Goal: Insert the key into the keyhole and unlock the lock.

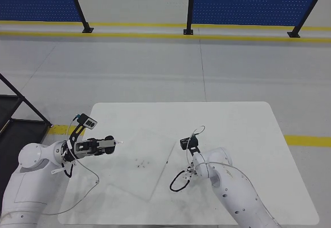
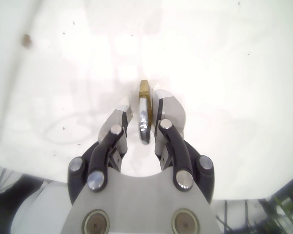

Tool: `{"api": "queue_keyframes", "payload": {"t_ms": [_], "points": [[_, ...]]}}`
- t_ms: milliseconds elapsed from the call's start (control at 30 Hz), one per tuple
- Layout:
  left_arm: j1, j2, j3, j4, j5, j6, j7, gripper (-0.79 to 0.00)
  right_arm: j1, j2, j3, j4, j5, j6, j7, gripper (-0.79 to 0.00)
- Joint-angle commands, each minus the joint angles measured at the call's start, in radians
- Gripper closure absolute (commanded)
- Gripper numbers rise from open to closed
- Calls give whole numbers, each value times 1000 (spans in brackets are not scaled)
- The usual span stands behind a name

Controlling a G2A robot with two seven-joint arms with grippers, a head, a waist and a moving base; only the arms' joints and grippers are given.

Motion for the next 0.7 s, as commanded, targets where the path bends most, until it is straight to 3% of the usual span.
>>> {"api": "queue_keyframes", "payload": {"t_ms": [0,167,333,533,667], "points": [[0,0,0,0,0,0,0,0,1,-2,3,9,11,0,0,0],[0,0,0,0,0,0,0,0,3,-6,36,-4,78,0,0,0],[0,0,0,0,0,0,0,0,-31,1,147,-112,242,0,0,0],[0,0,0,0,0,0,0,0,-105,11,331,-202,596,-7,-12,0],[0,0,0,0,0,0,0,0,-151,14,413,-175,831,-88,-95,0]]}}
